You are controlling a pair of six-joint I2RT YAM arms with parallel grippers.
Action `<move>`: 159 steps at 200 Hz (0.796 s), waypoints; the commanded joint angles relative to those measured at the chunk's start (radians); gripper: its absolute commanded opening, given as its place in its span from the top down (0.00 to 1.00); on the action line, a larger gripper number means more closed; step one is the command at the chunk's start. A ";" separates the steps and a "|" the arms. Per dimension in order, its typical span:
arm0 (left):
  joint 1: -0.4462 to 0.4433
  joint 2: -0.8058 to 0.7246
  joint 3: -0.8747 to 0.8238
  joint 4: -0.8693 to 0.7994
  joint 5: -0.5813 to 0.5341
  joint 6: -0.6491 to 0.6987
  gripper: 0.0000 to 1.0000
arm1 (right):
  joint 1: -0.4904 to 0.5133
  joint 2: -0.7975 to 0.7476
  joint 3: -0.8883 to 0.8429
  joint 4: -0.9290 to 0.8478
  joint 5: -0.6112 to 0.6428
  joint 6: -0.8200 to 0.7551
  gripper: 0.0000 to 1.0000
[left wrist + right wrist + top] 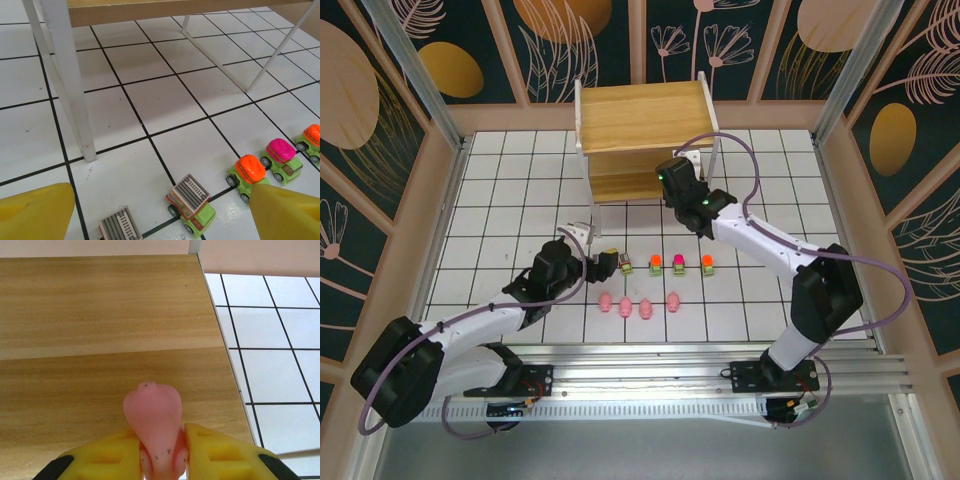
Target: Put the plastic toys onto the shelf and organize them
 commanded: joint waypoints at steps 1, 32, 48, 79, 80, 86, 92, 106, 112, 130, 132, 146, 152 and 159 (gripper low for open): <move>-0.004 0.009 0.028 0.020 0.036 0.019 0.10 | -0.013 0.019 0.040 0.033 0.005 -0.019 0.74; -0.004 0.024 0.034 0.020 0.055 0.020 0.10 | -0.025 0.038 0.053 0.028 -0.001 -0.022 0.74; -0.004 0.025 0.036 0.019 0.057 0.019 0.10 | -0.032 0.050 0.060 0.020 -0.005 -0.021 0.74; -0.004 0.026 0.036 0.020 0.057 0.019 0.10 | -0.042 0.059 0.059 0.024 -0.015 -0.023 0.73; -0.004 0.026 0.036 0.020 0.057 0.019 0.10 | -0.042 0.059 0.059 0.024 -0.016 -0.023 0.73; -0.004 0.026 0.036 0.019 0.057 0.019 0.10 | -0.044 0.062 0.058 0.024 -0.016 -0.023 0.73; -0.004 0.027 0.036 0.020 0.056 0.019 0.10 | -0.046 0.064 0.058 0.024 -0.016 -0.023 0.73; -0.004 0.028 0.036 0.019 0.054 0.019 0.10 | -0.051 0.069 0.058 0.024 -0.016 -0.023 0.73; -0.004 0.028 0.037 0.019 0.054 0.019 0.10 | -0.053 0.073 0.058 0.024 -0.015 -0.022 0.73; -0.004 0.028 0.038 0.017 0.051 0.019 0.10 | -0.054 0.080 0.060 0.024 -0.012 -0.020 0.72; -0.004 0.027 0.038 0.017 0.051 0.019 0.10 | -0.055 0.080 0.059 0.025 -0.013 -0.021 0.71; -0.004 0.027 0.038 0.018 0.050 0.019 0.10 | -0.054 0.089 0.063 0.024 -0.010 -0.018 0.71; -0.004 0.028 0.038 0.018 0.050 0.019 0.10 | -0.054 0.092 0.064 0.024 -0.009 -0.018 0.70; -0.004 0.028 0.038 0.017 0.049 0.019 0.10 | -0.055 0.097 0.064 0.024 -0.009 -0.016 0.69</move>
